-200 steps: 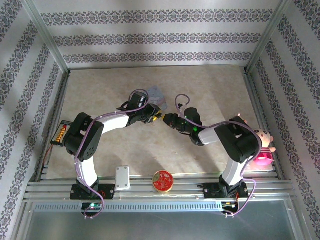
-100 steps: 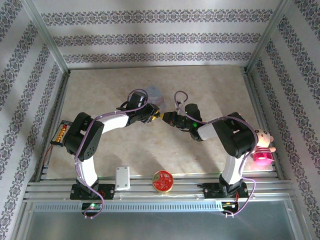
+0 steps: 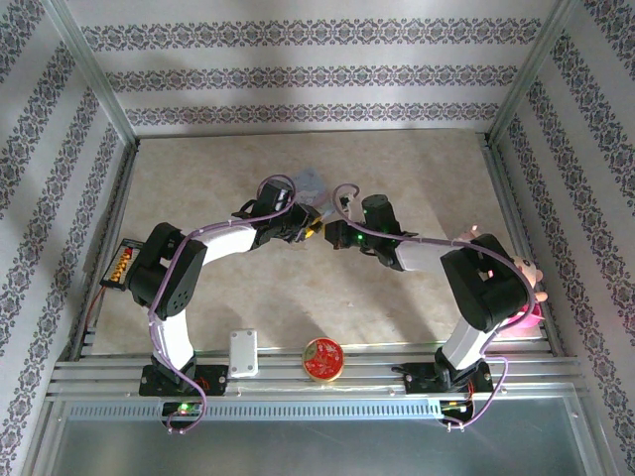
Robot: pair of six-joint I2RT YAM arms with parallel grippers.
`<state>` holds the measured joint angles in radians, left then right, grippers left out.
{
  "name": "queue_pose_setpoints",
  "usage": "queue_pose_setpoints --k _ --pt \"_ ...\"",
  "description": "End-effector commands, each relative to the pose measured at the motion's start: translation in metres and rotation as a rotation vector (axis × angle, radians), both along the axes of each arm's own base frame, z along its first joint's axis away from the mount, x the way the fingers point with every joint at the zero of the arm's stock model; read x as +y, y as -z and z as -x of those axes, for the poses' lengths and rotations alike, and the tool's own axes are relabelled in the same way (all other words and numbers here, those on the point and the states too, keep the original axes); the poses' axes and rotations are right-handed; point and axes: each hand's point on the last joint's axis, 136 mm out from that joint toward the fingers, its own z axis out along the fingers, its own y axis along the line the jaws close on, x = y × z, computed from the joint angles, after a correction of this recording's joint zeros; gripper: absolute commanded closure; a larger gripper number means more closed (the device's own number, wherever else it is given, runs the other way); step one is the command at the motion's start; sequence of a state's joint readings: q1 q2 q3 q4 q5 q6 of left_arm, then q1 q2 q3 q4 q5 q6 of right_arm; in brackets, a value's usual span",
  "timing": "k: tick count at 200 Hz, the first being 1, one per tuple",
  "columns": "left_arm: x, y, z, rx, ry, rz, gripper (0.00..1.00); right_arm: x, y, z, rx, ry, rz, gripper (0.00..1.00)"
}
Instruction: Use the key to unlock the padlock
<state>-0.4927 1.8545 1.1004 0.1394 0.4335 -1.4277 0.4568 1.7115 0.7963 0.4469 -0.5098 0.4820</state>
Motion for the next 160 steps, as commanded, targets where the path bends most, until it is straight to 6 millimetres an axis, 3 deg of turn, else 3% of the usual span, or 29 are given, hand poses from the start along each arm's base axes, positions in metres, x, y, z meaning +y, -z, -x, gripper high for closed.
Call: queue_pose_setpoints --k 1,22,61,127,160 --pt "-0.049 0.003 0.050 0.113 0.208 0.099 1.00 0.003 -0.060 -0.045 -0.147 0.016 -0.188 1.00" --pt "-0.054 0.005 0.053 0.122 0.223 0.110 1.00 0.004 -0.060 -0.056 -0.054 0.020 -0.302 1.00" --pt "-0.059 0.007 0.056 0.127 0.228 0.119 1.00 0.013 -0.054 -0.057 0.104 0.007 -0.418 1.00" --pt "-0.052 0.011 0.052 0.122 0.198 0.122 1.00 -0.009 -0.053 -0.061 0.325 0.096 -0.771 1.00" --pt "-0.050 0.014 0.051 0.124 0.193 0.124 1.00 -0.009 -0.044 -0.058 0.375 0.123 -0.780 1.00"
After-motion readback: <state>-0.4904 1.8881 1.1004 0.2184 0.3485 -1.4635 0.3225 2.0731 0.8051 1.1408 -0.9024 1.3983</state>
